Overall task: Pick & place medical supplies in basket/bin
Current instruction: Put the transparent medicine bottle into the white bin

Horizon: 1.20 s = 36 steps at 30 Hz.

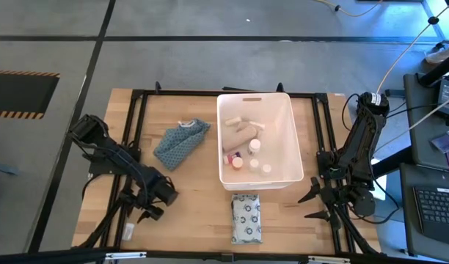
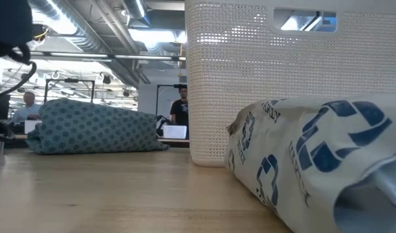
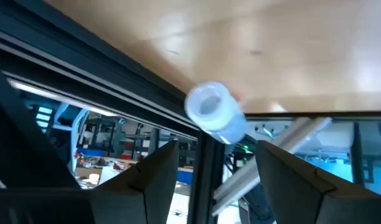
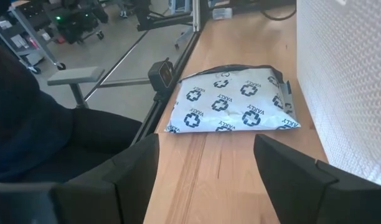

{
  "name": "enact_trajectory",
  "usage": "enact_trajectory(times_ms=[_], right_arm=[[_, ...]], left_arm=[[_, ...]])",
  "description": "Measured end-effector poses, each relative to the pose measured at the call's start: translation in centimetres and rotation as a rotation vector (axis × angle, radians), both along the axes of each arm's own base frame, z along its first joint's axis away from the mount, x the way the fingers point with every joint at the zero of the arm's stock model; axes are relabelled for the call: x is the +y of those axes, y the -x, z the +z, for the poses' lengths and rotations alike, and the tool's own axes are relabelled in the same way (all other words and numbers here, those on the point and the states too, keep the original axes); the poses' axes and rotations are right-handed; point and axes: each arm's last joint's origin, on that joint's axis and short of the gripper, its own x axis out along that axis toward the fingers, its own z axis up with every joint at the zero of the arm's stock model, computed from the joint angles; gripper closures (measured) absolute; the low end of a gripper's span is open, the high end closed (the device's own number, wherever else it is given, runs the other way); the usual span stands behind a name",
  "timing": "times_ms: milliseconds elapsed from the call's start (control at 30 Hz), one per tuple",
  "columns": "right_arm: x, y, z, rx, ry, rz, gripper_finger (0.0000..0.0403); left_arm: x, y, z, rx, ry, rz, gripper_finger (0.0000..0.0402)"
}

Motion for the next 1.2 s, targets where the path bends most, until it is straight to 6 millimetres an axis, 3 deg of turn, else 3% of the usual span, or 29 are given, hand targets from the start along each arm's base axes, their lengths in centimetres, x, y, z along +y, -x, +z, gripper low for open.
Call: enact_trajectory(times_ms=[633, 1200], right_arm=[[0.0, 0.0, 0.1, -0.001, -0.011, -0.001, 0.0139], [0.1, 0.0, 0.2, -0.004, -0.024, -0.001, 0.0139]], left_arm=[[-0.8, 1.9, -2.3, 0.016, 0.031, 0.021, 0.0194], [-1.2, 2.0, -2.4, 0.005, -0.012, 0.053, 0.0194]])
